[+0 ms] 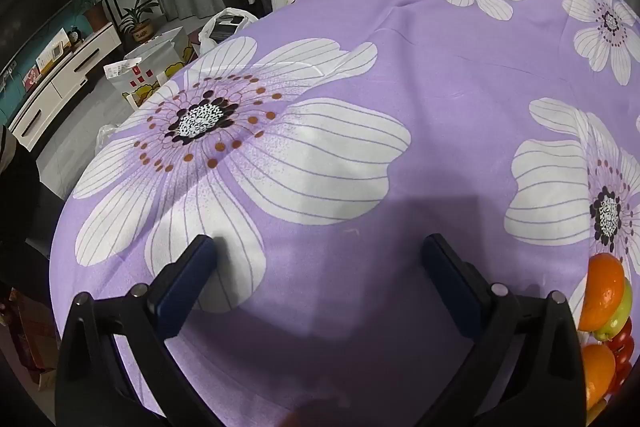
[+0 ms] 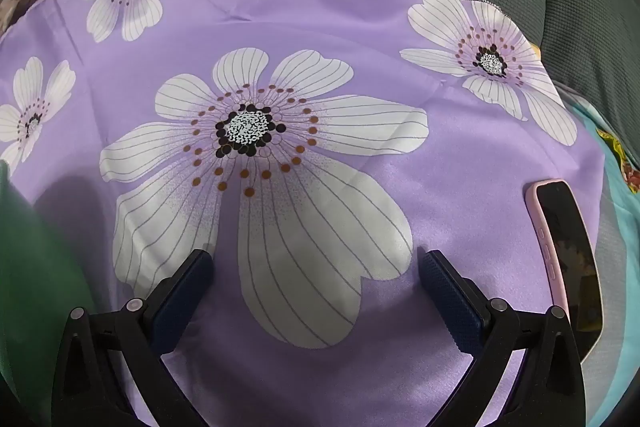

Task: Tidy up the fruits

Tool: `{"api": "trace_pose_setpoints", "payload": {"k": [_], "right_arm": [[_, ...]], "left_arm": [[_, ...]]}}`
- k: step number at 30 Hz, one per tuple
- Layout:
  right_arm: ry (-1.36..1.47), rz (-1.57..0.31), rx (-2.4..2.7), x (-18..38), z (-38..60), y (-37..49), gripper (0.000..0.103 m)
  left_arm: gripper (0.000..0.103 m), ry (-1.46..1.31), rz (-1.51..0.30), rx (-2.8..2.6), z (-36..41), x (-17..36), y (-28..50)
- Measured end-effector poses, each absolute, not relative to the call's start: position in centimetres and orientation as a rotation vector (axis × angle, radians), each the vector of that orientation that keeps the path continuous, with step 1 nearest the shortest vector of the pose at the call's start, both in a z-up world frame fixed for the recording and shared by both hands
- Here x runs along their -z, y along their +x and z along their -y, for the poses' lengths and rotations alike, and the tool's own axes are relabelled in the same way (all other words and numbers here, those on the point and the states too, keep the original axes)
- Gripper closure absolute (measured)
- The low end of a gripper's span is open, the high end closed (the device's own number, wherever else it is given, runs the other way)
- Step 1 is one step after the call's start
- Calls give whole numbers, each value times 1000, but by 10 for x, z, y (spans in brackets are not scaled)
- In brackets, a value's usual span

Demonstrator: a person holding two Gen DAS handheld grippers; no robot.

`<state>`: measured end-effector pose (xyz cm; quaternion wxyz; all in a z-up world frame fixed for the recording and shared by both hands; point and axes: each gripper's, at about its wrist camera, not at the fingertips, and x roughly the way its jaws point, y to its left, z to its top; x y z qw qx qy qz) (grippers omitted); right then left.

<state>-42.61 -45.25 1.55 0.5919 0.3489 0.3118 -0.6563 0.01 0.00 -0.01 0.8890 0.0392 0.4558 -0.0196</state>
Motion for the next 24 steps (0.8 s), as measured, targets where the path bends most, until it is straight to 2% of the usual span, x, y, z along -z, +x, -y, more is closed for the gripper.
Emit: {"api": "trace_pose_setpoints", "payload": {"k": [24], "right_arm": [[811,-726,1527,-16,452,-426,0]], "left_arm": [[0,88,-945,38,0,0,0]]}}
